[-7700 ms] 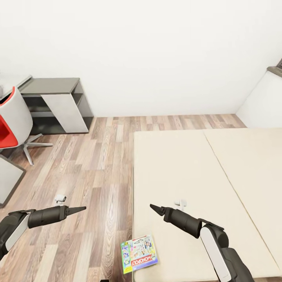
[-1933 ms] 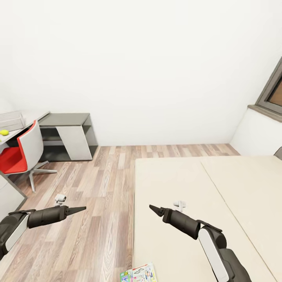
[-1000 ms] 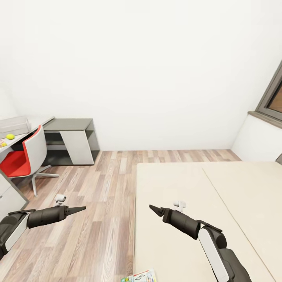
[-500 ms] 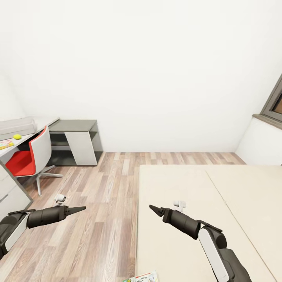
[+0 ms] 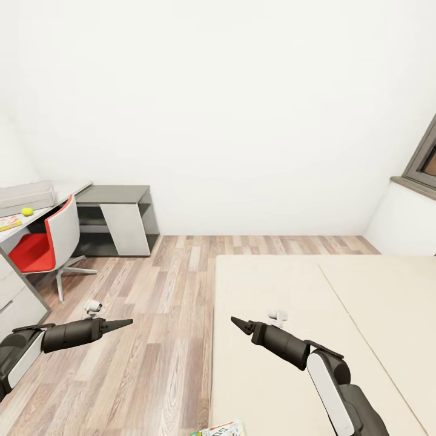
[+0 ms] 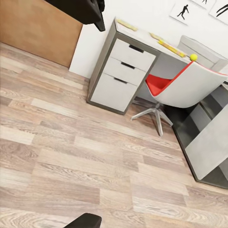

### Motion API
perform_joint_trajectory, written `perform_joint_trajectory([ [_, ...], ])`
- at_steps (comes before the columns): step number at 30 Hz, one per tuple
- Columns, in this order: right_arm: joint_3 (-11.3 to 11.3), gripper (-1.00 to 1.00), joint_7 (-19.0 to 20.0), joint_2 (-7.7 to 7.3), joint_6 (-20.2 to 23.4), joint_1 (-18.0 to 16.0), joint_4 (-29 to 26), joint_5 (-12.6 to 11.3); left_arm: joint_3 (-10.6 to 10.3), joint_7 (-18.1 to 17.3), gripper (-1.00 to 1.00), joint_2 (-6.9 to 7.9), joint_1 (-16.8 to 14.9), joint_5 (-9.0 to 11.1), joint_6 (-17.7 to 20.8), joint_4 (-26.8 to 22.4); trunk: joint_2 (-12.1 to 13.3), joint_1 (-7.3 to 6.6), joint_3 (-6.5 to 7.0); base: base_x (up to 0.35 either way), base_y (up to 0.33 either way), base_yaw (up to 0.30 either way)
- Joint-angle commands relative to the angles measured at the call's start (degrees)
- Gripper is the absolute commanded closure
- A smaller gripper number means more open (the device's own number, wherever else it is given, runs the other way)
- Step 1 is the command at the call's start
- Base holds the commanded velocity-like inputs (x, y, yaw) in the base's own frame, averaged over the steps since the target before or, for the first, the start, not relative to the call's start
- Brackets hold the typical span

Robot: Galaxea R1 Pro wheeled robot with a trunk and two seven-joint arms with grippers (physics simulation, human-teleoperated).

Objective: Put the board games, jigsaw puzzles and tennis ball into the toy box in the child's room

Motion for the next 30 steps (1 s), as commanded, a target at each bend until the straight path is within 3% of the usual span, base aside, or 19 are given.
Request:
perform_joint_trajectory([
  [1, 0.01, -1.0, -0.03, -0.03, 0.29, -0.05, -0.04, -0.22, -0.24, 0.0, -1.0, 0.08, -0.06, 0.47, 0.6, 0.01, -0.12, 0.04, -0.12, 0.0, 0.0, 0.0],
  [30, 0.01, -1.0, 0.04, 0.03, 0.29, -0.05, -0.04, -0.22, -0.24, 0.12, -1.0, 0.0, -0.06, 0.47, 0.61, 0.01, -0.12, 0.04, 1.09, 0.0, 0.0, 0.0],
])
